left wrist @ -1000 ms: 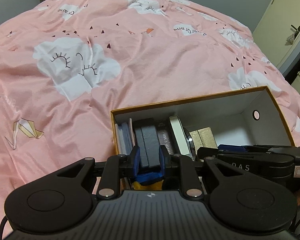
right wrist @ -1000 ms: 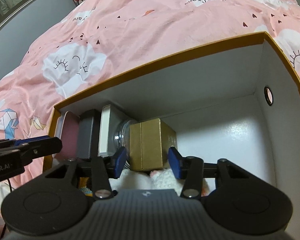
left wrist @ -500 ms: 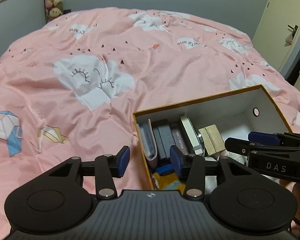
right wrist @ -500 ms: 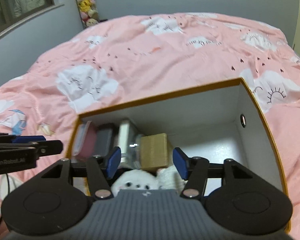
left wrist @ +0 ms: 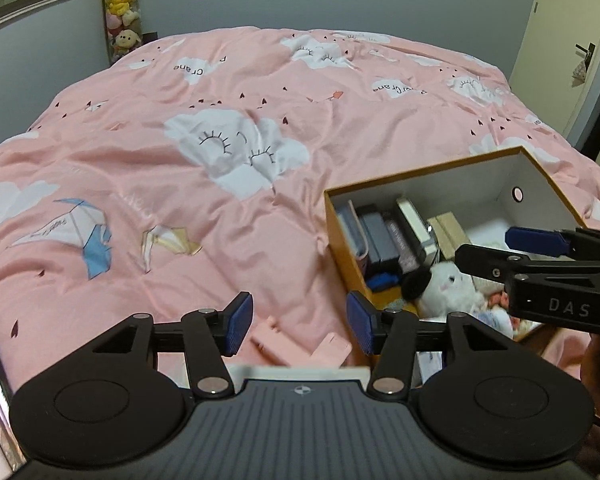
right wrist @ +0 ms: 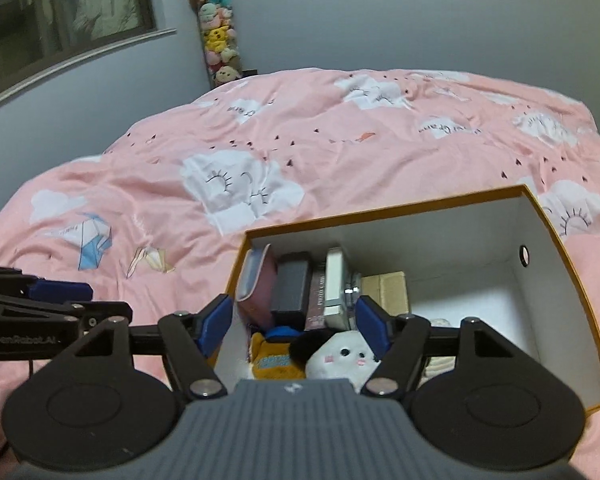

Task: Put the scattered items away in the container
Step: 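Move both tools to the white rectangular box and pink clip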

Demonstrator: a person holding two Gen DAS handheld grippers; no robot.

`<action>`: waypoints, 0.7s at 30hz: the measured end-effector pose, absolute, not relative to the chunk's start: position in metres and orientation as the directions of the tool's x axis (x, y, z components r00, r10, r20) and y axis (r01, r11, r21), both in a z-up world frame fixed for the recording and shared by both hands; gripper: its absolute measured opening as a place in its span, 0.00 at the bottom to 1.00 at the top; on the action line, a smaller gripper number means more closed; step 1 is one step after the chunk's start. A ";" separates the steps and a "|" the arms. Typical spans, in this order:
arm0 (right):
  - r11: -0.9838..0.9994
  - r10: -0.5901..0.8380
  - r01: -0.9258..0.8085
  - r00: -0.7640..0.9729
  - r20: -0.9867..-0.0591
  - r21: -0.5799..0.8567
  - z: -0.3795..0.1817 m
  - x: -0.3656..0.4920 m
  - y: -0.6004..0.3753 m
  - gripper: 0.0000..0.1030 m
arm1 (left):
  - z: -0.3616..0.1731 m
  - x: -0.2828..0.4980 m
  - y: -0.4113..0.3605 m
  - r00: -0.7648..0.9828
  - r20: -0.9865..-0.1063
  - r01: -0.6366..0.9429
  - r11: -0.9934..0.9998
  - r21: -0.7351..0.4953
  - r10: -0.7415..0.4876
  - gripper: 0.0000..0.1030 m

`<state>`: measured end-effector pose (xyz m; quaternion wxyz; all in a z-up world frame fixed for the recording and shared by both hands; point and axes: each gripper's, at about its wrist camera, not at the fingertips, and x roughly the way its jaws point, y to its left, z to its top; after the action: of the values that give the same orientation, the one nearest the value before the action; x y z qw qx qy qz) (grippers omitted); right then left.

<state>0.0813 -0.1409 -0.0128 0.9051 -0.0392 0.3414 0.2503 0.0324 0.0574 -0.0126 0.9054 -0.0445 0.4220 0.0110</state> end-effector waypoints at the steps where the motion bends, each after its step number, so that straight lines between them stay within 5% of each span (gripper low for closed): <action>1: 0.866 0.431 -0.491 0.634 -0.642 0.096 -0.013 0.079 -0.138 0.69 | -0.013 0.029 0.060 0.640 -0.768 -0.057 0.996 -0.073 -0.019 0.59; 12: 0.801 0.453 -0.598 0.567 -0.688 0.035 -0.023 0.050 -0.111 0.68 | -0.030 0.006 0.078 0.579 -0.809 0.013 0.994 -0.109 -0.096 0.59; 21: 0.784 0.459 -0.619 0.518 -0.722 0.055 -0.034 0.041 -0.114 0.54 | -0.048 0.003 0.084 0.517 -0.846 0.054 0.991 -0.120 -0.130 0.59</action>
<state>0.0406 -0.1141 -0.0336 0.8648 -0.1050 0.3794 0.3117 0.0026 0.0839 -0.0476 0.8701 -0.0393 0.4885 -0.0529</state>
